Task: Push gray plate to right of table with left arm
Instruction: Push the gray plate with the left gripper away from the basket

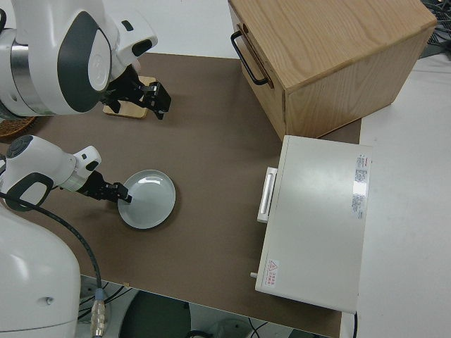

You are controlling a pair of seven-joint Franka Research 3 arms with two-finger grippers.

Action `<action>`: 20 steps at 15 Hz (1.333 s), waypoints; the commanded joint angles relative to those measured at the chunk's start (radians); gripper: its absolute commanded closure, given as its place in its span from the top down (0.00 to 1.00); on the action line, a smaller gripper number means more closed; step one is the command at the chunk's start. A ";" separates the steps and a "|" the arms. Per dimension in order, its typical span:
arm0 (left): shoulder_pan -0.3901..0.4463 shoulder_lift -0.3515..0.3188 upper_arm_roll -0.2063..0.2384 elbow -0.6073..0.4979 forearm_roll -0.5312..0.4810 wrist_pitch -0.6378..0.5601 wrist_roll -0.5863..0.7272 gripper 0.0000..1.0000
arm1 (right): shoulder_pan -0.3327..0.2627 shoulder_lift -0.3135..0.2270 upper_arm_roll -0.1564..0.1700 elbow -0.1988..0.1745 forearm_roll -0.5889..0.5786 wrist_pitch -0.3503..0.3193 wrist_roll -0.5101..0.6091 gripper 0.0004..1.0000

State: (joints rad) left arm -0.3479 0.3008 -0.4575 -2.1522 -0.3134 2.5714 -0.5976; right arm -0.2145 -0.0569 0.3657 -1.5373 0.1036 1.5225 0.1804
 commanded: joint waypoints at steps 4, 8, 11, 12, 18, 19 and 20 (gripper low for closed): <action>0.032 -0.110 0.068 0.031 0.000 -0.305 0.005 0.99 | -0.006 0.006 0.004 0.014 0.016 -0.007 0.002 1.00; 0.033 -0.132 0.111 0.066 0.002 -0.402 0.005 0.99 | -0.006 0.006 0.004 0.014 0.016 -0.007 0.002 1.00; 0.032 -0.170 0.167 0.084 0.023 -0.479 0.010 0.99 | -0.006 0.006 0.004 0.014 0.016 -0.007 0.002 1.00; 0.032 -0.180 0.190 0.106 0.039 -0.520 0.016 0.99 | -0.006 0.005 0.004 0.014 0.016 -0.007 0.002 1.00; 0.033 -0.204 0.338 0.248 0.120 -0.761 0.108 0.99 | -0.006 0.006 0.004 0.014 0.016 -0.007 0.002 1.00; 0.039 -0.218 0.365 0.249 0.120 -0.769 0.152 0.99 | -0.006 0.005 0.004 0.014 0.016 -0.007 0.002 1.00; 0.061 -0.229 0.382 0.249 0.122 -0.780 0.191 0.99 | -0.006 0.006 0.004 0.014 0.016 -0.007 0.002 1.00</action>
State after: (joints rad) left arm -0.3095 0.0993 -0.1347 -1.9208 -0.2111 1.8498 -0.5086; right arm -0.2145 -0.0569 0.3657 -1.5373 0.1036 1.5225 0.1804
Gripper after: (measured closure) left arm 0.009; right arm 0.004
